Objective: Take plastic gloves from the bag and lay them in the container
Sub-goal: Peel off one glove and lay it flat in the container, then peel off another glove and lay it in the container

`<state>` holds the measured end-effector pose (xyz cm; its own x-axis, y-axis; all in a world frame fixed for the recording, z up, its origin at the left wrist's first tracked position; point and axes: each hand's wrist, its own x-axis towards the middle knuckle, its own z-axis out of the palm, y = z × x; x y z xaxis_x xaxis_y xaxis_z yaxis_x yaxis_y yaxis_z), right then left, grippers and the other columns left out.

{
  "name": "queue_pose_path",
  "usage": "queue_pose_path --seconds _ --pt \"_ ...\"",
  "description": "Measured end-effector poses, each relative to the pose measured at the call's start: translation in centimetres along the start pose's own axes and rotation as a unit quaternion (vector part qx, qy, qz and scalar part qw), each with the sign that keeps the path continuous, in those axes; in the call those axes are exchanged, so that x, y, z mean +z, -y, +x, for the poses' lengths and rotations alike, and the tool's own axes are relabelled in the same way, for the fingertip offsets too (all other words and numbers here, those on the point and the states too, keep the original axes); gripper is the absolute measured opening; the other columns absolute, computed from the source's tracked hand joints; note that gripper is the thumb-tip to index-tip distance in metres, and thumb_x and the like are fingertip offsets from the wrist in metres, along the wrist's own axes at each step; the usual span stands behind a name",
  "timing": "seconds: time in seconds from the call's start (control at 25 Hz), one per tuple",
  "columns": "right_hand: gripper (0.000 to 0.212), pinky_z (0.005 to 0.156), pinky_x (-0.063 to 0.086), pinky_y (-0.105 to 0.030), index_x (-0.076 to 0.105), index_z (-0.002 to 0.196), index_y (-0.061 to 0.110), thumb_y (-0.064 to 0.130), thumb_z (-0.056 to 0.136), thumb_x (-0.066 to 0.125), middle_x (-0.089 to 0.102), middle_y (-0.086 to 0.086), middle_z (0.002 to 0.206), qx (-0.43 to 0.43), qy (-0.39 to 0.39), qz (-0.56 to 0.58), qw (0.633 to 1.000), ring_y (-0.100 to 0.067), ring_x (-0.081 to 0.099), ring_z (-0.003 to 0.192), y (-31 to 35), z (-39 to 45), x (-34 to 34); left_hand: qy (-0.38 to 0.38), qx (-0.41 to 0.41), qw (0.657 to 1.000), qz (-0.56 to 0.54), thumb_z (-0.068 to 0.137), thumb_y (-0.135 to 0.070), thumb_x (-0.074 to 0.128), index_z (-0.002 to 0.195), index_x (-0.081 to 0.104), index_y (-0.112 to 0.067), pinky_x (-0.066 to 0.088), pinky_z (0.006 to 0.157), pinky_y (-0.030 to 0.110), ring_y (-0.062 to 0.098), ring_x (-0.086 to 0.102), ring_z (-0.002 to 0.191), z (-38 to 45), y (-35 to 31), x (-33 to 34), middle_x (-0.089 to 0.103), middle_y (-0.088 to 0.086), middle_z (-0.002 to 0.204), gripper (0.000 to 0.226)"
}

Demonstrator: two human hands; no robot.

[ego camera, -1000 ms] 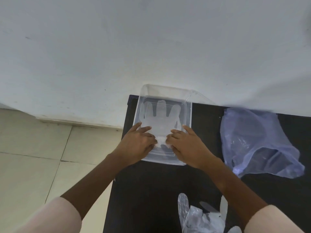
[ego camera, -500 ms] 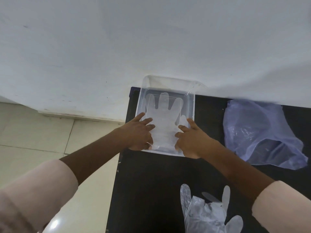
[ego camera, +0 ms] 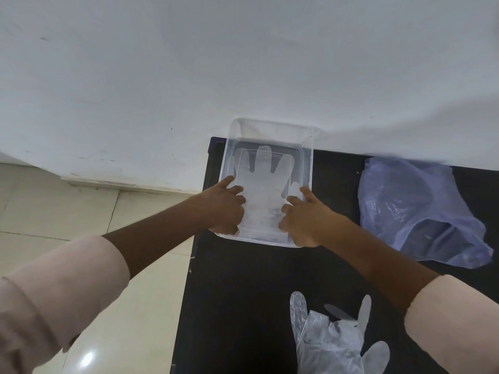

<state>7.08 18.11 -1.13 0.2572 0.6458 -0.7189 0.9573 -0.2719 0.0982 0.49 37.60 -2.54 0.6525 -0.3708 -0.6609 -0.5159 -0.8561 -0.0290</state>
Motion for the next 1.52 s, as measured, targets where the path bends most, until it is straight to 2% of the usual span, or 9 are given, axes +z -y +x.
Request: queue_pose_path --seconds 0.08,0.16,0.32,0.44,0.56,0.8,1.28,1.36,1.52 --pt "0.037 0.114 0.018 -0.054 0.056 0.127 0.023 0.023 0.091 0.048 0.055 -0.008 0.134 -0.004 -0.102 0.075 0.992 -0.028 0.044 0.13 -0.5 -0.6 -0.1 -0.078 0.011 0.992 -0.094 0.093 -0.044 0.05 0.123 0.062 -0.027 0.02 0.115 0.047 0.023 0.04 0.136 -0.3 0.4 -0.8 0.054 0.001 0.142 0.037" --pt "0.032 0.107 0.037 -0.046 0.059 0.123 0.021 0.023 0.092 0.052 0.062 -0.006 0.125 0.014 -0.212 0.229 0.95 -0.024 0.056 0.117 -0.9 -1.7 -0.3 -0.18 -0.008 0.955 -0.236 0.092 -0.035 0.057 0.129 0.056 -0.025 0.034 0.109 0.043 0.021 0.054 0.123 -0.6 0.7 -1.7 0.061 0.0 0.133 0.038" --pt "0.025 0.091 0.05 -0.03 0.062 0.115 0.016 0.019 0.09 0.063 0.067 -0.003 0.116 0.096 -0.359 0.497 0.784 -0.015 0.062 0.102 -1.4 -3.8 -0.8 -0.325 -0.099 0.774 -0.534 0.089 -0.02 0.065 0.117 0.063 -0.019 0.051 0.095 0.036 0.016 0.065 0.101 -1.1 -0.6 -4.1 0.071 0.003 0.108 0.028" --pt "0.017 0.079 0.047 -0.024 0.065 0.105 0.018 0.016 0.089 0.063 0.068 0.001 0.103 0.128 -0.374 0.666 0.633 -0.013 0.063 0.095 -1.6 -5.5 -0.9 -0.328 -0.147 0.628 -0.69 0.09 -0.019 0.062 0.108 0.067 -0.017 0.051 0.087 0.034 0.016 0.067 0.091 -1.4 -3.4 -6.5 0.072 0.006 0.1 0.019" --pt "0.012 0.077 0.05 -0.03 0.067 0.099 0.018 0.015 0.091 0.058 0.069 0.0 0.097 0.118 -0.363 0.754 0.534 -0.015 0.063 0.092 -1.2 -8.3 -0.1 -0.312 -0.132 0.585 -0.737 0.091 -0.018 0.058 0.111 0.067 -0.015 0.049 0.081 0.031 0.02 0.066 0.092 -2.2 -7.6 -8.4 0.072 0.009 0.107 0.021" --pt "0.013 0.082 0.052 -0.031 0.067 0.102 0.018 0.022 0.095 0.056 0.069 -0.003 0.108 0.128 -0.382 0.751 0.522 -0.017 0.065 0.1 1.8 -15.9 5.5 -0.313 -0.129 0.606 -0.719 0.091 -0.024 0.06 0.109 0.068 -0.021 0.051 0.089 0.04 0.02 0.068 0.098 -3.4 -17.7 -9.6 0.072 0.005 0.107 0.02" --pt "0.01 0.078 0.053 -0.033 0.07 0.092 0.019 0.019 0.089 0.06 0.071 -0.004 0.096 0.229 -0.297 0.782 0.497 -0.017 0.066 0.089 11.0 -22.4 20.4 -0.213 -0.133 0.602 -0.759 0.092 -0.018 0.06 0.109 0.069 -0.018 0.048 0.075 0.031 0.019 0.065 0.088 -2.5 -32.7 -2.9 0.072 0.011 0.104 0.019" --pt "0.007 0.074 0.052 -0.029 0.068 0.089 0.015 0.019 0.088 0.062 0.069 -0.005 0.092 0.281 -0.263 0.766 0.514 -0.019 0.064 0.086 12.8 -22.0 22.5 -0.197 -0.142 0.591 -0.769 0.091 -0.016 0.061 0.106 0.069 -0.016 0.049 0.077 0.033 0.02 0.065 0.089 -2.4 -33.5 -1.2 0.071 0.013 0.106 0.017" --pt "0.029 0.067 0.047 -0.031 0.059 0.084 0.014 0.042 0.081 0.068 0.062 -0.005 0.083 0.41 -0.093 0.659 0.624 -0.024 0.064 0.081 16.9 -21.6 27.1 -0.171 -0.18 0.568 -0.784 0.09 -0.016 0.062 0.098 0.069 -0.021 0.05 0.083 0.038 0.019 0.065 0.092 -3.4 -34.7 2.5 0.07 0.008 0.103 0.011"
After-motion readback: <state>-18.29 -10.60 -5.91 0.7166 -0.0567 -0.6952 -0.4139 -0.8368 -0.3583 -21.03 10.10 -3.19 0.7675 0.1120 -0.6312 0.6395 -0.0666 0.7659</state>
